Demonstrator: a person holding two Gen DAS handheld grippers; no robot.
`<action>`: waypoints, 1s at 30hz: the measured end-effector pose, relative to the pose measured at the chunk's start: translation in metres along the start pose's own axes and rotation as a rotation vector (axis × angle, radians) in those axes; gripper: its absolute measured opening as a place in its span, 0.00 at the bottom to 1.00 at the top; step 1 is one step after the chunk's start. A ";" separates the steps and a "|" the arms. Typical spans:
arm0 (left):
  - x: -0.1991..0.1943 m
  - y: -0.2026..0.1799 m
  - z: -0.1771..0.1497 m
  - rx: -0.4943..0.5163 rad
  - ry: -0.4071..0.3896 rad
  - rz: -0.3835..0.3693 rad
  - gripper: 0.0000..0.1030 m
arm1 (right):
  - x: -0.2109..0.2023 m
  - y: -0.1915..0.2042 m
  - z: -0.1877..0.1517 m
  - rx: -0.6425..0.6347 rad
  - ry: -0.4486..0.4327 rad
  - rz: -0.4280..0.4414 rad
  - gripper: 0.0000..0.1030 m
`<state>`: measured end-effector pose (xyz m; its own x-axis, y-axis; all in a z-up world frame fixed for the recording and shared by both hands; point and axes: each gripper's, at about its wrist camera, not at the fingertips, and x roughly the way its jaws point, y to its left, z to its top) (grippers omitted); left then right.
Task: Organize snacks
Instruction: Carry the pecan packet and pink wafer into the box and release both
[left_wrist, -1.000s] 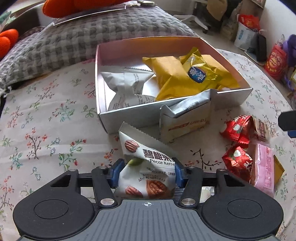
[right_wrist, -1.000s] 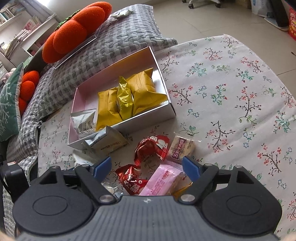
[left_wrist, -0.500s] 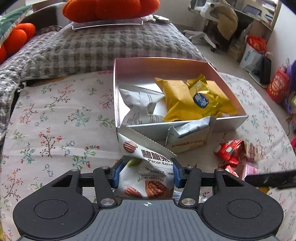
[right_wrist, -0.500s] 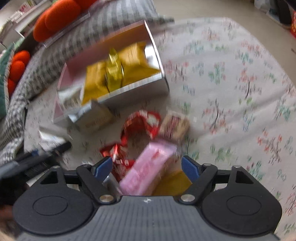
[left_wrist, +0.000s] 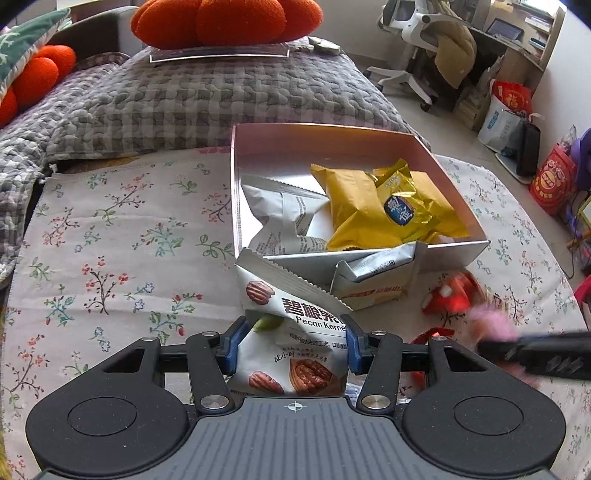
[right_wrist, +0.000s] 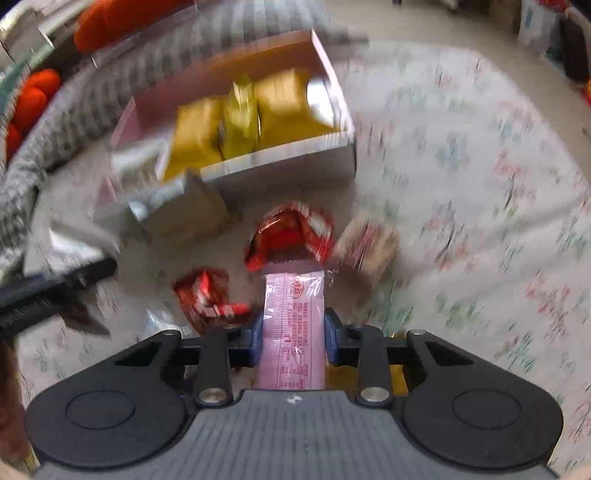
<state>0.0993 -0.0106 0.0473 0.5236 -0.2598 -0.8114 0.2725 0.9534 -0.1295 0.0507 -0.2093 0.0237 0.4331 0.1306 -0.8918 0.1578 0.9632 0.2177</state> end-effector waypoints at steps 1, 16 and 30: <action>-0.001 0.000 0.000 -0.001 -0.003 0.000 0.47 | -0.010 -0.002 0.003 -0.006 -0.038 0.003 0.28; -0.010 -0.006 0.005 -0.005 -0.044 -0.009 0.47 | -0.030 -0.013 0.013 0.015 -0.123 0.048 0.28; -0.019 -0.002 0.012 -0.030 -0.105 0.039 0.47 | -0.047 -0.023 0.025 0.011 -0.258 -0.020 0.28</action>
<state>0.0980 -0.0096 0.0700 0.6158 -0.2351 -0.7520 0.2262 0.9670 -0.1171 0.0493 -0.2434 0.0703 0.6420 0.0457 -0.7654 0.1777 0.9622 0.2065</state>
